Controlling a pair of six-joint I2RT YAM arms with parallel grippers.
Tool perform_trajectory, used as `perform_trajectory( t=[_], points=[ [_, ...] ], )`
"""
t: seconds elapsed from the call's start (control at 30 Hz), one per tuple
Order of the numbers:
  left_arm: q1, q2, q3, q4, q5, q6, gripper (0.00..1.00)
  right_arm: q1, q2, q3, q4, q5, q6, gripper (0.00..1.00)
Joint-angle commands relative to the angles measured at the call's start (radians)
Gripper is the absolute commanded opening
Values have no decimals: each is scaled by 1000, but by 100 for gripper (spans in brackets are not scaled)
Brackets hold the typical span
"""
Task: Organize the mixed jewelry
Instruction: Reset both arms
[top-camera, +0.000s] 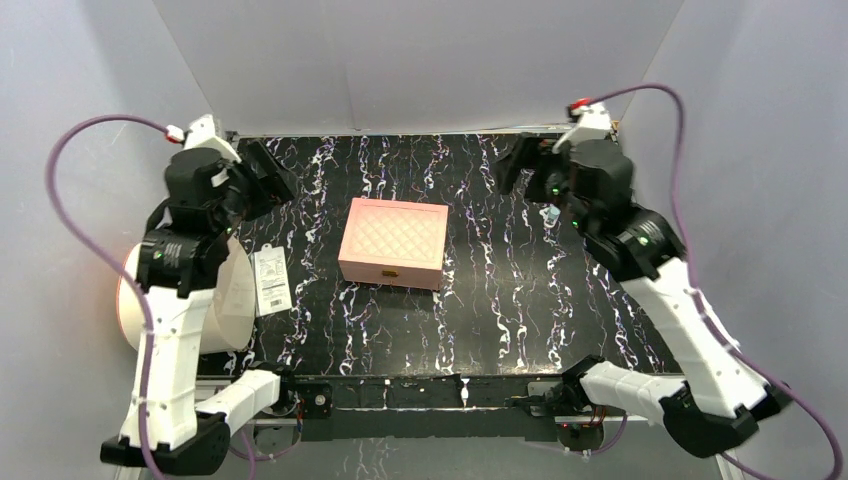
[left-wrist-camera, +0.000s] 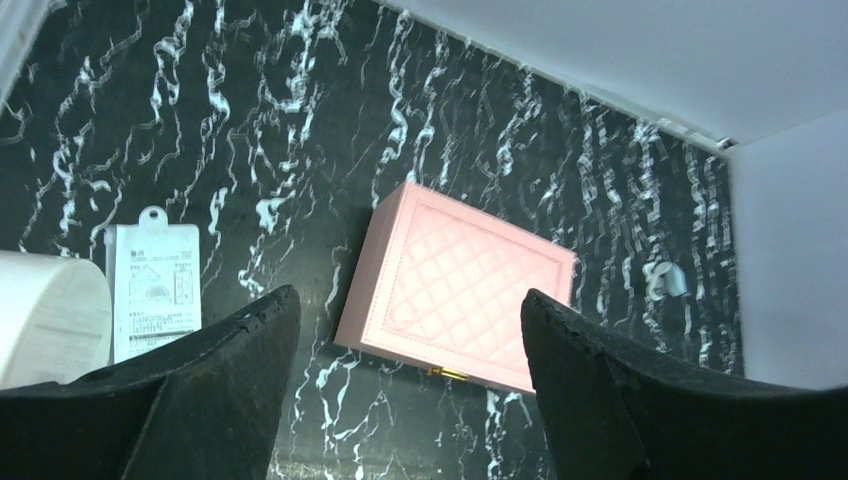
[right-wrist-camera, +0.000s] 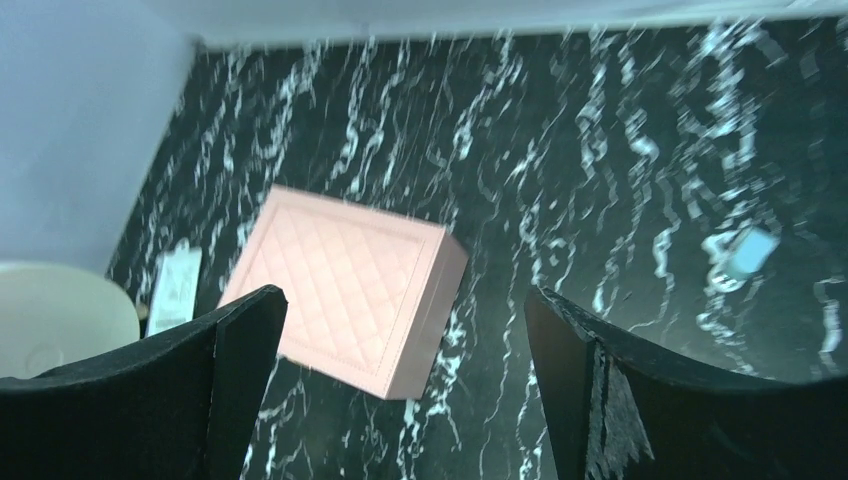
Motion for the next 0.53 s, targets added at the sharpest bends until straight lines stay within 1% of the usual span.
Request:
perform_trajectory(
  t=[0.0,0.13,0.2,0.27,0.37,0.43,0.5],
  points=[
    [-2,-32,140,-130,14,31,78,1,-116,54,7,186,-46,99],
    [-2,-91,160,-149,36,16,78,0,-239,31,47,343,-121,99],
    [-2,-69,199,-210,74,20,79,0,-267,81,33,414,-132,99],
    [-2,-50,243,-259,96,23,79,0,-275,141,-3,429,-148,99],
    [-2,-106,174,-215,97,5,79,0,-290,166,-37,454,-184,99],
    [-2,-117,169,-210,124,-3,79,1,-300,166,-57,454,-173,99],
    [-2,-124,170,-220,119,-3,79,0,-309,161,-75,443,-156,99]
  ],
)
